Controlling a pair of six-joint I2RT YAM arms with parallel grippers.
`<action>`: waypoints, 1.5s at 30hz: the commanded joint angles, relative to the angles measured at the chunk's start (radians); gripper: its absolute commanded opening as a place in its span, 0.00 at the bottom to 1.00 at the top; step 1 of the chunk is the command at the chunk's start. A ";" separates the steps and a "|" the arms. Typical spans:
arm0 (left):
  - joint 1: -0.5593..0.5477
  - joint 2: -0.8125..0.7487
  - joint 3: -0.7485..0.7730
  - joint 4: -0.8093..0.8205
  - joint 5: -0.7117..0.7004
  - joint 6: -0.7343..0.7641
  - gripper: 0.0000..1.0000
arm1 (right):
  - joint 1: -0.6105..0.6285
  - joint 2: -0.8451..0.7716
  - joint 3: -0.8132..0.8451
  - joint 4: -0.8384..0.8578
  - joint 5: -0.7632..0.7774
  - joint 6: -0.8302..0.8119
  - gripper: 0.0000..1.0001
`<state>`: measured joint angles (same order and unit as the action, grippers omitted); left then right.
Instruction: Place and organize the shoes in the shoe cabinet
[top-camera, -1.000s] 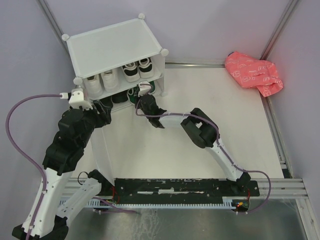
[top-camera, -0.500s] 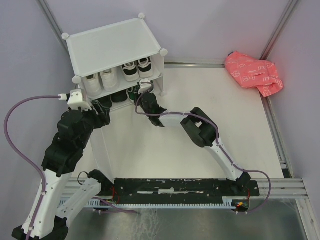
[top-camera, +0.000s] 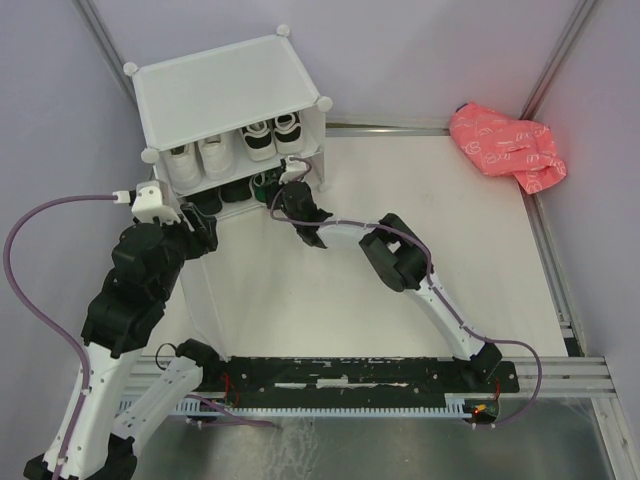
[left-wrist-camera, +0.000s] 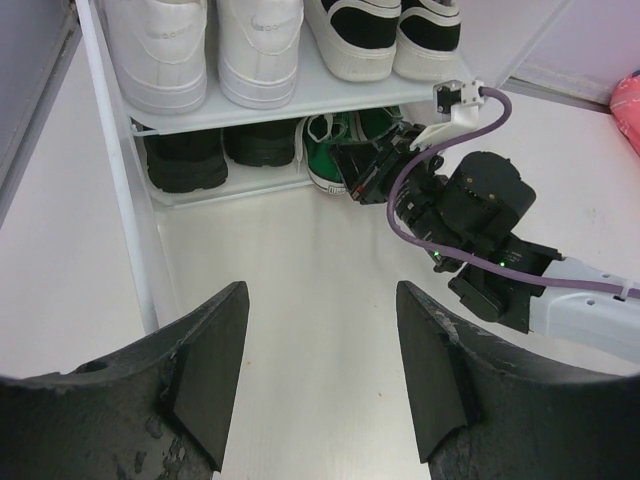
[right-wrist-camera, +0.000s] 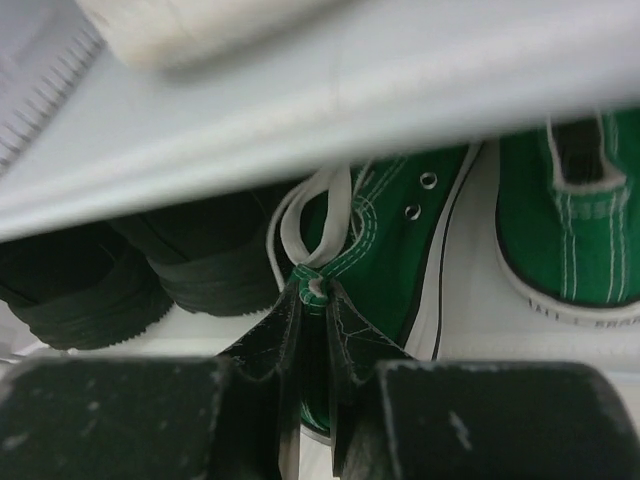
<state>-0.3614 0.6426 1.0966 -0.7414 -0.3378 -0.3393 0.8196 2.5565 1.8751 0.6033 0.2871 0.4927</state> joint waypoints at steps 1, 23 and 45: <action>0.003 -0.006 0.005 -0.038 -0.010 0.017 0.68 | -0.062 0.034 -0.021 0.006 -0.011 0.172 0.13; 0.003 -0.059 0.000 -0.043 -0.001 0.004 0.68 | -0.070 -0.093 -0.173 -0.176 -0.064 0.318 0.92; 0.003 -0.114 -0.020 -0.061 -0.028 0.012 0.83 | 0.066 -0.436 -0.364 -0.532 0.124 -0.070 0.99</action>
<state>-0.3614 0.5327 1.0870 -0.7795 -0.3389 -0.3397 0.8379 2.2520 1.5082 0.2451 0.3183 0.6182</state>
